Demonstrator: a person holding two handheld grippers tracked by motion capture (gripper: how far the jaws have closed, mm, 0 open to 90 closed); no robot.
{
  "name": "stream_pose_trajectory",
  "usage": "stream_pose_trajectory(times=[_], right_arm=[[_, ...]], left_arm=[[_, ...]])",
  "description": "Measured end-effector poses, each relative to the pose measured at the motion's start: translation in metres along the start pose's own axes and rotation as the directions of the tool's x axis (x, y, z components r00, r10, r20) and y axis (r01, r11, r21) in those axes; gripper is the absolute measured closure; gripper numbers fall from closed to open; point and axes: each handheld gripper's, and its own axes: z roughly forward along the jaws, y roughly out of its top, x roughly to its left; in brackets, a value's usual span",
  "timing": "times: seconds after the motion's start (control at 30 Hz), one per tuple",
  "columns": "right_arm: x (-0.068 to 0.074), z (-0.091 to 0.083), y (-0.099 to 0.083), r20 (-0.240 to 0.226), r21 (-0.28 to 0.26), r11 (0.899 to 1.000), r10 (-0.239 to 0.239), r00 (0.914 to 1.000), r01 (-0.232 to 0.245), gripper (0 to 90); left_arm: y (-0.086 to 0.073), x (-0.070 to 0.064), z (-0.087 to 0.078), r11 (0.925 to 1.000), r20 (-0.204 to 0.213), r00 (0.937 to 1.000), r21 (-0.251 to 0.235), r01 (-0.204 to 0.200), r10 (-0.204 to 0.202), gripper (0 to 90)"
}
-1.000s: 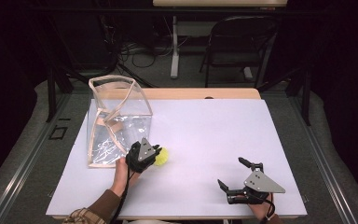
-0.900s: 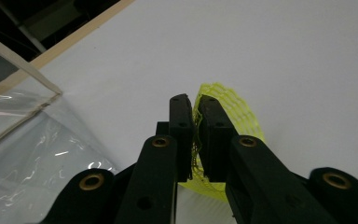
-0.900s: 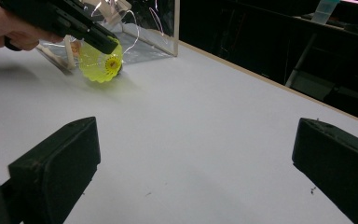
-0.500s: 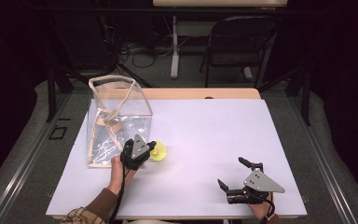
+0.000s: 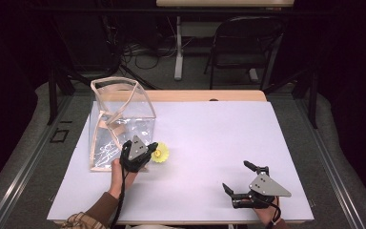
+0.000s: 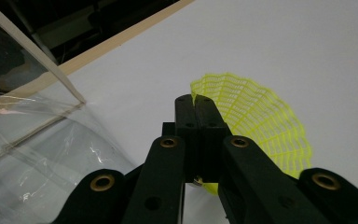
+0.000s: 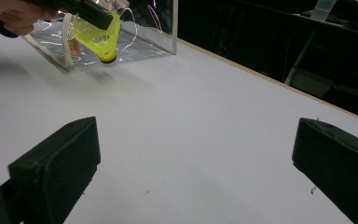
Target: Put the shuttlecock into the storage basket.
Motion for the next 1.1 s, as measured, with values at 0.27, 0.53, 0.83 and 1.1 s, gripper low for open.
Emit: stream_pose_trajectory(times=[0.27,0.53,0.83,1.1], right_arm=[[0.0,0.0,0.0,0.0,0.0,1.0,0.002,1.0,-0.002,0.3],[0.0,0.0,0.0,0.002,0.0,1.0,0.001,1.0,-0.001,0.3],[0.0,0.0,0.0,-0.001,0.002,1.0,0.005,1.0,-0.005,0.3],[0.0,0.001,0.0,0.0,0.003,1.0,0.007,1.0,-0.007,0.3]], left_arm=[[0.004,0.002,-0.005,0.9996,0.025,0.9995,-0.018,0.022,-0.021,89.9],[0.009,0.006,-0.009,0.9982,0.053,0.9975,-0.034,0.049,-0.047,89.9],[0.016,0.009,-0.013,0.9972,0.063,0.9965,-0.047,0.057,-0.054,89.9],[0.021,0.011,-0.015,0.9973,0.071,0.9961,-0.049,0.055,-0.052,89.9]])
